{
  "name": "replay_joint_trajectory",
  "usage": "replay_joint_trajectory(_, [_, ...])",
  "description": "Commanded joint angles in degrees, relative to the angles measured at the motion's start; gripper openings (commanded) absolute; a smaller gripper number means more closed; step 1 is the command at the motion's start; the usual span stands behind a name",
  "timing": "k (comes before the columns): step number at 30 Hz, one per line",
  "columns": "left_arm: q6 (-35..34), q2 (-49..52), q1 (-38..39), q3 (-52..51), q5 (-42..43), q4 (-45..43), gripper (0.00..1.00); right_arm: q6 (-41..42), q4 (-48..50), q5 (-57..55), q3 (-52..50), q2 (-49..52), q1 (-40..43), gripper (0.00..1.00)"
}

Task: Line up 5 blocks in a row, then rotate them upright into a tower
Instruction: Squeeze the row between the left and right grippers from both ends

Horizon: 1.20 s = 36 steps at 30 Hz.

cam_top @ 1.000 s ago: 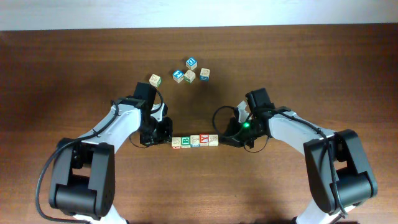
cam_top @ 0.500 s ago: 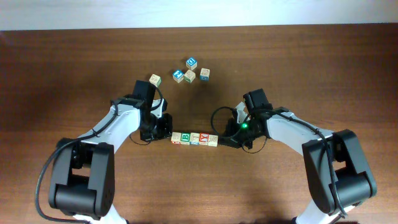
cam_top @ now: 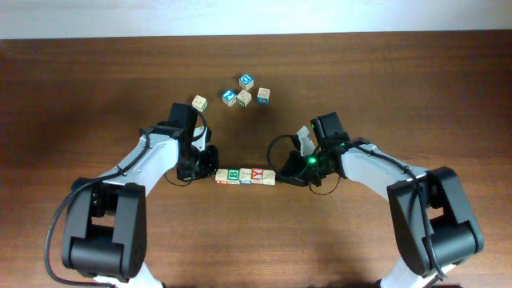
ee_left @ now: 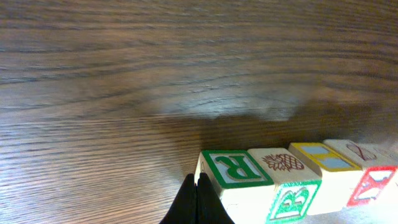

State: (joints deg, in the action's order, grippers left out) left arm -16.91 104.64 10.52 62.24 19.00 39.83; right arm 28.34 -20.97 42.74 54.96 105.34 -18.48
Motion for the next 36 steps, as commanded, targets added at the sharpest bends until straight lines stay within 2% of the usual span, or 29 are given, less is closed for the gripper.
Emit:
replay_joint_trajectory(1, [0.3,-0.5,1.1,-0.4,5.7,-0.2,0.00,-0.9,0.2,5.0,3.4,0.2,-3.7,0.04])
replay_joint_trajectory(9, [0.3,-0.5,2.2,-0.4,5.6,-0.2,0.00,-0.9,-2.2,3.6,7.6,0.2,-6.9,0.05])
replay_joint_trajectory(14, [0.3,-0.5,2.2,-0.4,5.6,-0.3,0.00,2.9,-7.2,-4.5,7.6,1.5,-7.1,0.04])
replay_joint_trajectory(17, [0.3,-0.5,2.2,-0.4,5.6,-0.4,0.00,4.2,-7.3,-3.8,7.6,4.6,-7.0,0.04])
replay_joint_trajectory(25, [0.6,-0.5,2.2,-0.4,5.7,-0.3,0.00,4.1,-8.4,-3.3,8.0,4.9,-5.4,0.04])
replay_joint_trajectory(31, [9.9,-0.5,1.0,-0.4,6.4,-0.2,0.00,1.9,-8.4,-1.6,8.0,4.9,-5.4,0.04])
replay_joint_trajectory(36, [19.6,-0.5,-6.2,-0.4,13.3,0.2,0.00,0.8,-8.7,-1.0,8.0,4.9,-4.8,0.04])
